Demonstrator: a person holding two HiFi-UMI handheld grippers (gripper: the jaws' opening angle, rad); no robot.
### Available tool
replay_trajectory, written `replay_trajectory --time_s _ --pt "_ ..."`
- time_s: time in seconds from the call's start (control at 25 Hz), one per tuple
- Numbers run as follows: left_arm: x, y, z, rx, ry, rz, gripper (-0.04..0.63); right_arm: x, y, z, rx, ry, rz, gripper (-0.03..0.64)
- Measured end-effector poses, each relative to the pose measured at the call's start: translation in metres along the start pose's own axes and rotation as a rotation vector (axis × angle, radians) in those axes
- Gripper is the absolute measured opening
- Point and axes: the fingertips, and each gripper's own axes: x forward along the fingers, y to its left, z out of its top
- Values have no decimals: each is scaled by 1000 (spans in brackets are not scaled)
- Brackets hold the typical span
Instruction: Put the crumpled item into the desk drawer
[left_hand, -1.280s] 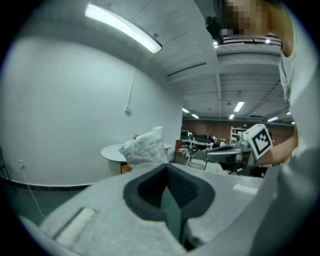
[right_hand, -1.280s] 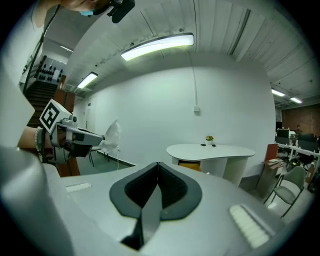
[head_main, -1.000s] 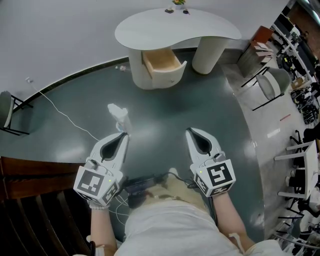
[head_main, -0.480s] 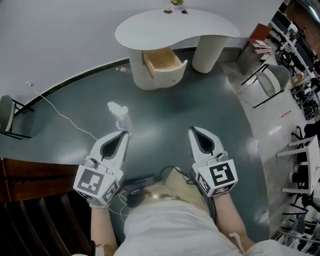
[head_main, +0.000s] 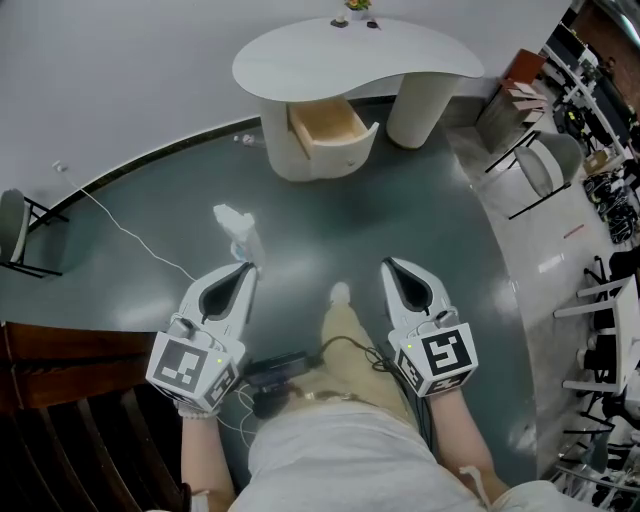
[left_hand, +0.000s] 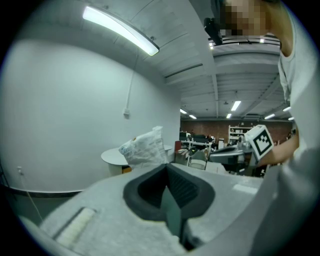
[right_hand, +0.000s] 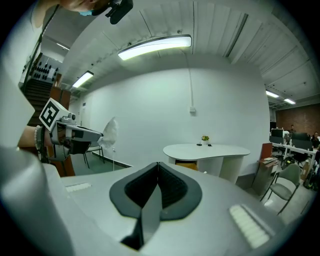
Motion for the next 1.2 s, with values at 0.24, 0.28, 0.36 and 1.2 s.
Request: replay_trajectory --time_s 0.24,0.28,0.36,1.2 --pt "12 14 -9 19 2 21 -2 26 -6 -8 0 -13 22 5" --pt "16 16 -13 21 2 24 -2 31 -9 -11 1 -15 24 5" --pt "38 31 -6 21 6 28 -2 56 -26 -3 1 -16 33 5" --pt "234 112 40 -10 41 86 -2 221 -187 32 3 31 126 5"
